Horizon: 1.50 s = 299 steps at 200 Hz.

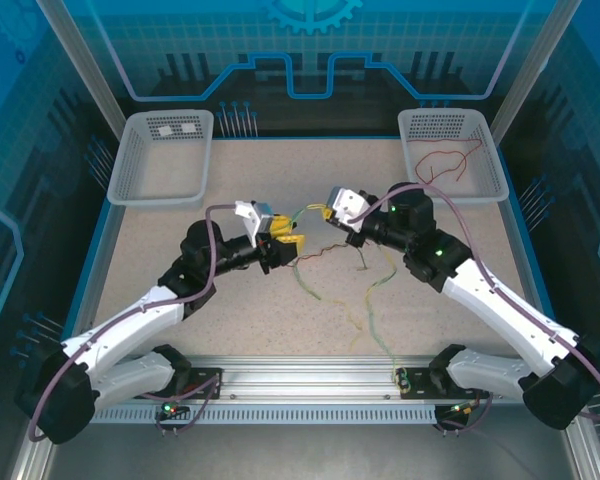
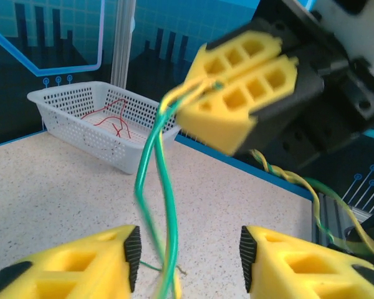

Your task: Untangle the cables

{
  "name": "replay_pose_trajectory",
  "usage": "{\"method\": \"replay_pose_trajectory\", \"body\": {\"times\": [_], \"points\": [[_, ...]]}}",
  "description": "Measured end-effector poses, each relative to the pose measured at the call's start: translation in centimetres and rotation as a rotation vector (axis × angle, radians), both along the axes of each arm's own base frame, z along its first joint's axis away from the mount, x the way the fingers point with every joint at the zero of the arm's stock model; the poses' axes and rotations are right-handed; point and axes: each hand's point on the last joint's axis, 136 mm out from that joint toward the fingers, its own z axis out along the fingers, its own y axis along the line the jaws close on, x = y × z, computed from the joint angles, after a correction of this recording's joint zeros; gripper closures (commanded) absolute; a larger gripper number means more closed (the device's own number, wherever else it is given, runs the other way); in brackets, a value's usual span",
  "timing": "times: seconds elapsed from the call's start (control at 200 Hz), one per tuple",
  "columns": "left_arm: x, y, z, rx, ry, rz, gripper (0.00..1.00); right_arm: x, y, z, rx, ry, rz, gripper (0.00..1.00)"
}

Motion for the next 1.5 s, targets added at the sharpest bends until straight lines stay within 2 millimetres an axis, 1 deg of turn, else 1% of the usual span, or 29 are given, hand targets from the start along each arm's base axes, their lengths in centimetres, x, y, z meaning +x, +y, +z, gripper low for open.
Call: {"method": "replay_pose_trajectory", "body": {"times": [0.085, 0.105, 0.135, 0.155, 0.17, 0.21, 0.245, 0.265, 0.295, 0.335, 0.375, 0.445, 0.59, 0.7, 0.815, 0.85, 0.926, 0.961, 1.006, 1.051, 1.071, 1.196, 1.371, 1.391, 1.421, 1.446, 1.471, 1.496], "points": [[0.3, 0.9, -1.0, -0.003, 0.008, 0.032, 0.51, 0.4, -1.1, 0.6, 0.041, 0.016, -0.029, 1.00], [0.5, 1.2, -1.2, -0.005, 0.012, 0.042, 0.58, 0.4, -1.3, 0.7, 0.050, 0.022, -0.034, 1.00], [0.7, 1.5, -1.4, -0.006, 0.020, 0.053, 0.70, 0.4, -1.5, 0.9, 0.063, 0.029, -0.039, 1.00], [0.9, 1.6, -1.5, -0.001, 0.011, 0.062, 0.75, 0.4, -1.6, 1.0, 0.071, 0.033, -0.038, 1.00], [1.0, 1.8, -1.5, -0.007, 0.020, 0.068, 0.77, 0.3, -1.7, 1.1, 0.078, 0.037, -0.038, 1.00], [1.2, 2.0, -1.4, -0.008, 0.013, 0.078, 0.77, 0.1, -1.7, 1.1, 0.093, 0.051, -0.031, 1.00], [1.3, 2.0, -1.2, -0.012, 0.006, 0.083, 0.71, -0.2, -1.6, 1.2, 0.104, 0.060, -0.020, 1.00], [1.3, 2.0, -1.1, -0.013, 0.000, 0.084, 0.64, -0.3, -1.5, 1.2, 0.110, 0.067, -0.014, 1.00], [1.3, 2.1, -1.0, -0.015, -0.003, 0.084, 0.49, -0.5, -1.4, 1.2, 0.118, 0.077, -0.005, 1.00], [1.4, 2.0, -1.0, -0.016, -0.004, 0.084, 0.37, -0.7, -1.2, 1.1, 0.128, 0.089, 0.007, 1.00], [1.5, 2.0, -1.1, -0.019, 0.003, 0.083, 0.34, -0.8, -1.1, 0.9, 0.135, 0.103, 0.013, 1.00], [1.6, 1.9, -1.4, -0.019, 0.018, 0.083, 0.34, -1.0, -1.0, 0.3, 0.138, 0.124, 0.018, 1.00], [1.5, 2.0, -1.0, -0.029, 0.008, 0.083, 0.40, -1.0, -1.0, -0.3, 0.139, 0.142, 0.014, 1.00], [1.0, 2.2, 0.1, -0.046, -0.022, 0.083, 0.48, -1.0, -1.0, -0.6, 0.138, 0.149, 0.013, 1.00], [0.4, 2.5, 1.3, -0.061, -0.060, 0.079, 0.51, -1.0, -1.0, -0.8, 0.136, 0.153, 0.012, 1.00], [0.2, 2.5, 1.5, -0.062, -0.066, 0.073, 0.53, -1.0, -1.0, -0.8, 0.136, 0.153, 0.012, 1.00], [-0.1, 2.4, 1.6, -0.054, -0.084, 0.057, 0.53, -1.0, -1.0, -0.8, 0.135, 0.153, 0.012, 1.00], [-0.3, 2.3, 1.7, -0.051, -0.091, 0.050, 0.55, -1.0, -1.0, -0.8, 0.135, 0.153, 0.013, 1.00], [-0.4, 2.2, 1.7, -0.043, -0.103, 0.046, 0.55, -1.0, -1.0, -0.8, 0.135, 0.153, 0.013, 1.00], [-0.6, 2.1, 1.6, -0.033, -0.116, 0.041, 0.47, -1.1, -1.0, -0.8, 0.136, 0.154, 0.017, 1.00], [-0.6, 2.1, 1.6, -0.029, -0.120, 0.041, 0.46, -1.1, -1.0, -0.8, 0.136, 0.154, 0.018, 1.00], [-0.6, 2.1, 1.2, -0.004, -0.132, 0.040, 0.46, -1.4, -0.7, -0.8, 0.134, 0.152, 0.039, 1.00], [-0.6, 2.1, 1.2, -0.001, -0.139, 0.039, 0.52, -1.7, -0.5, -0.8, 0.130, 0.149, 0.064, 1.00], [-0.6, 2.1, 1.2, -0.001, -0.139, 0.039, 0.55, -1.7, -0.5, -0.8, 0.128, 0.147, 0.067, 1.00], [-0.6, 2.1, 1.2, 0.001, -0.141, 0.039, 0.69, -1.9, -0.4, -0.9, 0.125, 0.147, 0.075, 1.00], [-0.6, 2.1, 1.2, -0.001, -0.137, 0.039, 0.77, -2.0, -0.3, -1.0, 0.121, 0.147, 0.079, 1.00], [-0.6, 2.0, 1.2, 0.003, -0.144, 0.039, 0.80, -2.1, -0.3, -1.1, 0.116, 0.148, 0.086, 1.00], [-0.6, 2.0, 1.2, 0.005, -0.149, 0.039, 0.78, -2.2, -0.2, -1.1, 0.112, 0.146, 0.092, 1.00]]}}
